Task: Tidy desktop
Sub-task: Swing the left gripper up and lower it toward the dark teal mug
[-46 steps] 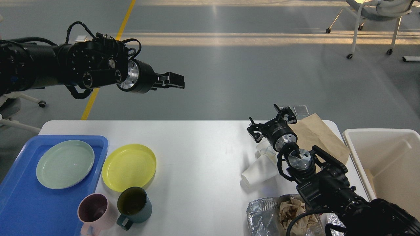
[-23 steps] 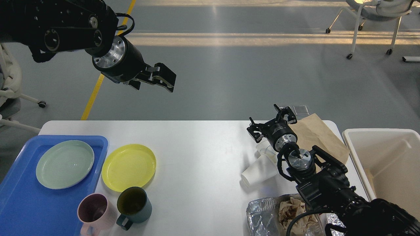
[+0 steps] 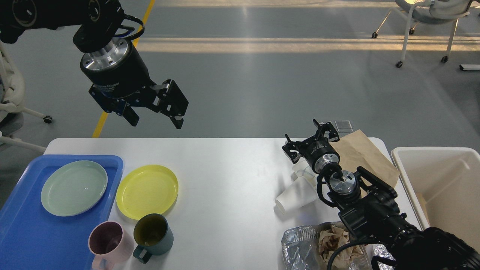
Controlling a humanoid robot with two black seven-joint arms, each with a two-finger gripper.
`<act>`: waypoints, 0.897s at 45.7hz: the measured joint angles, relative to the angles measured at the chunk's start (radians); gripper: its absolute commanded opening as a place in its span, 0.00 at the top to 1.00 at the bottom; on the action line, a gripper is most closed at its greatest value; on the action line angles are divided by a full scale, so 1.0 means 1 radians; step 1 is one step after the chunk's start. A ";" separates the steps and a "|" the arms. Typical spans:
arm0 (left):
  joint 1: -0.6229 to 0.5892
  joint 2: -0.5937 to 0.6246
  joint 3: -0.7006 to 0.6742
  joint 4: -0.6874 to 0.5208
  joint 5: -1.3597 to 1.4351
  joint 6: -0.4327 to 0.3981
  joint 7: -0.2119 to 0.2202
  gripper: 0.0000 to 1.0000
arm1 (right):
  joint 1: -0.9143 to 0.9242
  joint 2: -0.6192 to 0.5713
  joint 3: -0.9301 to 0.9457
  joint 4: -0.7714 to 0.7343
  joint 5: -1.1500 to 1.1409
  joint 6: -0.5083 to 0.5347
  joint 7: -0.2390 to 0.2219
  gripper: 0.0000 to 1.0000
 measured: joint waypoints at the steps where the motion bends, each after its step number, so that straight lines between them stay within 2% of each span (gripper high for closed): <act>1: -0.004 0.001 0.004 -0.007 0.007 0.000 0.000 0.01 | 0.000 0.000 0.000 0.000 0.000 0.000 0.000 0.00; 11: 0.024 0.001 0.037 -0.033 0.038 0.000 0.000 0.01 | 0.000 0.000 0.000 0.000 0.000 0.000 0.000 0.00; 22: 0.221 -0.008 0.042 -0.025 0.066 0.000 0.005 0.01 | 0.000 0.000 0.000 0.000 0.000 0.000 0.000 0.00; 41: 0.487 0.002 0.055 -0.002 0.097 0.227 0.005 0.01 | 0.001 0.000 0.000 0.000 0.000 0.000 0.000 0.00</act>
